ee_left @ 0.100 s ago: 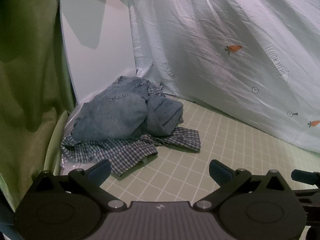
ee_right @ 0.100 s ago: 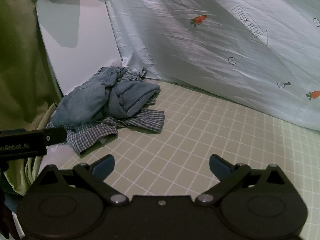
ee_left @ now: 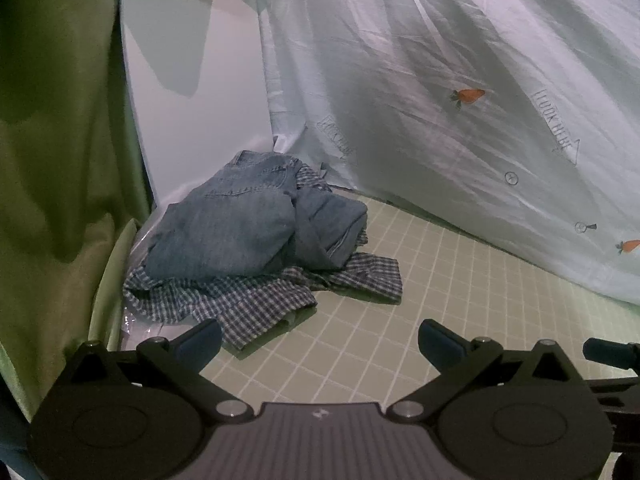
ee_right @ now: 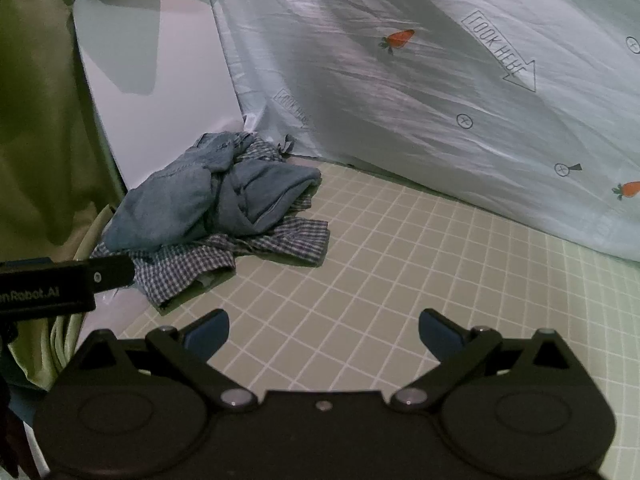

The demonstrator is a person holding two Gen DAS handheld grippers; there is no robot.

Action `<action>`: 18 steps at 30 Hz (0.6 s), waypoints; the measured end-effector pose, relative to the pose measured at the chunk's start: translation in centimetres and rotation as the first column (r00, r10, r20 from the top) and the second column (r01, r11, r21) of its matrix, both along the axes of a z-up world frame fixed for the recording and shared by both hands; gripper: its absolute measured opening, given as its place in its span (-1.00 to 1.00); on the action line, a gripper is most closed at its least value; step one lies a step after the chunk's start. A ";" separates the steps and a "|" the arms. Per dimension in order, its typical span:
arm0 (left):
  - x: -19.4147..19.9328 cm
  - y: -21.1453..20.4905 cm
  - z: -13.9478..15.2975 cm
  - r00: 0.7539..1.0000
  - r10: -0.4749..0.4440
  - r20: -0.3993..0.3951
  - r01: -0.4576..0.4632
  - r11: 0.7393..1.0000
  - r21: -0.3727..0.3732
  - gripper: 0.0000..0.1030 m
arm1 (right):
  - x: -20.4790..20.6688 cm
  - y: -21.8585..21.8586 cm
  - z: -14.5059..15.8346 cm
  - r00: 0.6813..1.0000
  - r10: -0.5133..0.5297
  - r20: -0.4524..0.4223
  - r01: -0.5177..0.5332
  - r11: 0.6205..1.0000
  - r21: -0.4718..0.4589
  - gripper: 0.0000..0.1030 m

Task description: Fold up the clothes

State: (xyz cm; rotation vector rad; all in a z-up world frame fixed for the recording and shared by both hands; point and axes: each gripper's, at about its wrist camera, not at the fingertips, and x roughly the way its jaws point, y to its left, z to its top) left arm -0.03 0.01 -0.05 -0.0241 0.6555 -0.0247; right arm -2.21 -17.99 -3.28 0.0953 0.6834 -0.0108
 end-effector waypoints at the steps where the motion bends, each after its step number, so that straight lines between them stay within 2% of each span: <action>1: 0.0 0.0 0.0 1.000 -0.001 0.001 0.001 1.000 0.001 1.00 | 0.0 -0.1 0.0 1.000 -0.001 0.001 0.001 1.000 -0.001 0.98; 18: -0.2 0.1 -0.3 1.000 -0.018 0.017 0.017 1.000 0.010 1.00 | -0.2 0.0 0.1 0.999 -0.035 0.012 0.035 0.999 0.000 0.98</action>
